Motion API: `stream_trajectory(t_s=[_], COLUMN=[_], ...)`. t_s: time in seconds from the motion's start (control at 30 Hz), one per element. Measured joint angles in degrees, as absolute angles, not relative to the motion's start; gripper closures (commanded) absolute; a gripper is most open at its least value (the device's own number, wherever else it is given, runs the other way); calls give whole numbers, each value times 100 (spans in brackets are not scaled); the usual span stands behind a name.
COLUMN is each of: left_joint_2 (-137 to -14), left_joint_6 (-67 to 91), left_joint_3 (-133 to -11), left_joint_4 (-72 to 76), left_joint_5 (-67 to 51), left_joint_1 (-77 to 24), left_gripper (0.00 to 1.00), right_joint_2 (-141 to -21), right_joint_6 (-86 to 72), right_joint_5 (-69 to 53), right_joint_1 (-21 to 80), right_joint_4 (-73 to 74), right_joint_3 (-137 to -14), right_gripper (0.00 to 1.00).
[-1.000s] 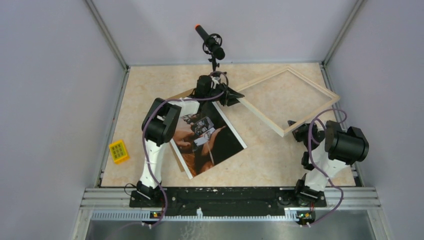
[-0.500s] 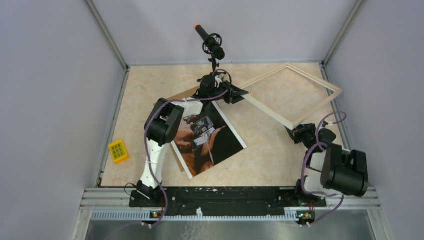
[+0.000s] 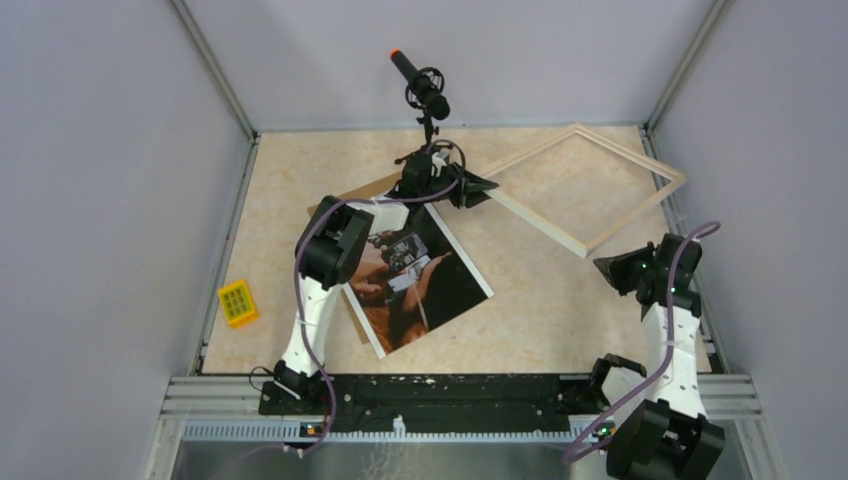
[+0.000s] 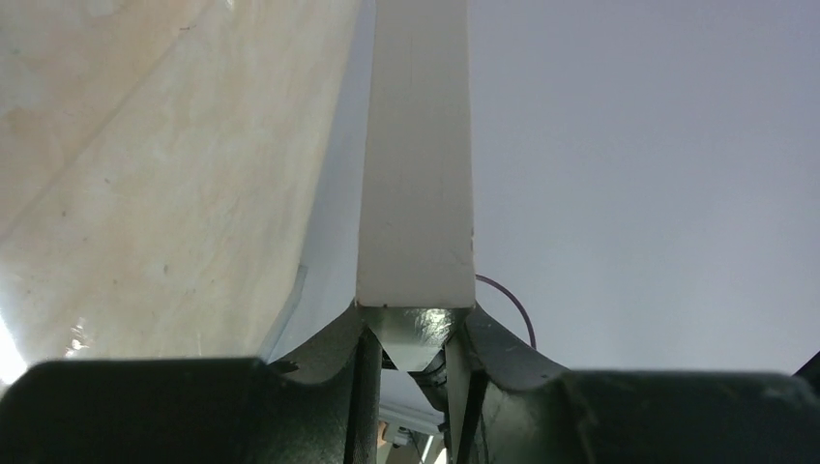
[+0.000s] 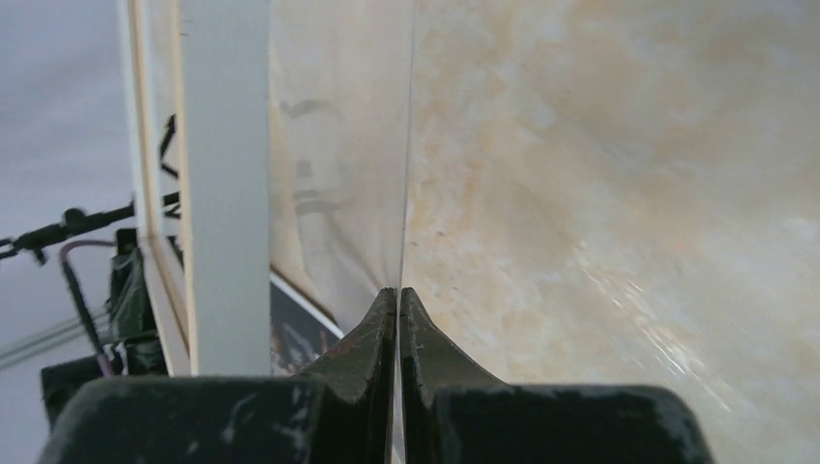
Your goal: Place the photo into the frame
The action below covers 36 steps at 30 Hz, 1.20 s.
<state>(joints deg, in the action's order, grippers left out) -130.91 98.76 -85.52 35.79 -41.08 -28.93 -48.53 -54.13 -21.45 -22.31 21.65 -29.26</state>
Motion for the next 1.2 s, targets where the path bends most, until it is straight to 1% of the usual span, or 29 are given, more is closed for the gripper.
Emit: stream_trajectory(t_s=[0.1, 0.27, 0.37, 0.53, 0.63, 0.77, 0.83, 0.93, 0.97, 1.07, 1.13, 1.2], left_joint_2=[-13183, -13229, -13240, -13305, -13375, -13548, -13585, -13592, -13592, -13592, -13594, -13596], left_joint_6=[9865, 9800, 9741, 9686, 9666, 9494, 9347, 9056, 8960, 8652, 8549, 8543], left_joint_3=[-8580, -8582, -8582, -8582, -8582, -8584, -8580, -8586, -8595, -8606, -8608, -8611], left_joint_4=[3649, 3695, 3701, 3756, 3846, 3903, 3872, 3776, 3721, 3524, 3409, 3214], left_joint_5=[-4152, -4265, -4333, -4425, -4482, -4558, -4567, -4578, -4589, -4611, -4641, -4727], left_joint_1=[-2871, -2810, -2775, -2746, -2742, -2731, -2733, -2740, -2742, -2742, -2740, -2742], left_gripper=[100, 100, 100, 100, 100, 100, 99, 93, 87, 64, 53, 41], right_joint_2=[-4678, -4180, -3793, -3358, -3201, -3293, -3527, -4047, -4222, -4674, -4834, -4910], right_joint_6=[-5113, -4836, -4783, -4661, -4491, -4134, -3852, -3334, -3188, -2860, -2797, -2764], right_joint_5=[-1621, -1127, -781, -244, -5, 305, 438, 449, 388, 12, -390, -851], right_joint_1=[-2233, -2237, -2237, -2237, -2237, -2237, -2241, -2241, -2241, -2241, -2241, -2241], right_joint_4=[3424, 5094, 5979, 6879, 7249, 7915, 8256, 8508, 8560, 8558, 8482, 8412], right_joint_3=[-3280, -3682, -4366, -5714, -6180, -6761, -7465, -9168, -9762, -11415, -12025, -12154], right_gripper=[100, 100, 100, 100, 100, 100, 100, 100, 100, 100, 100, 100])
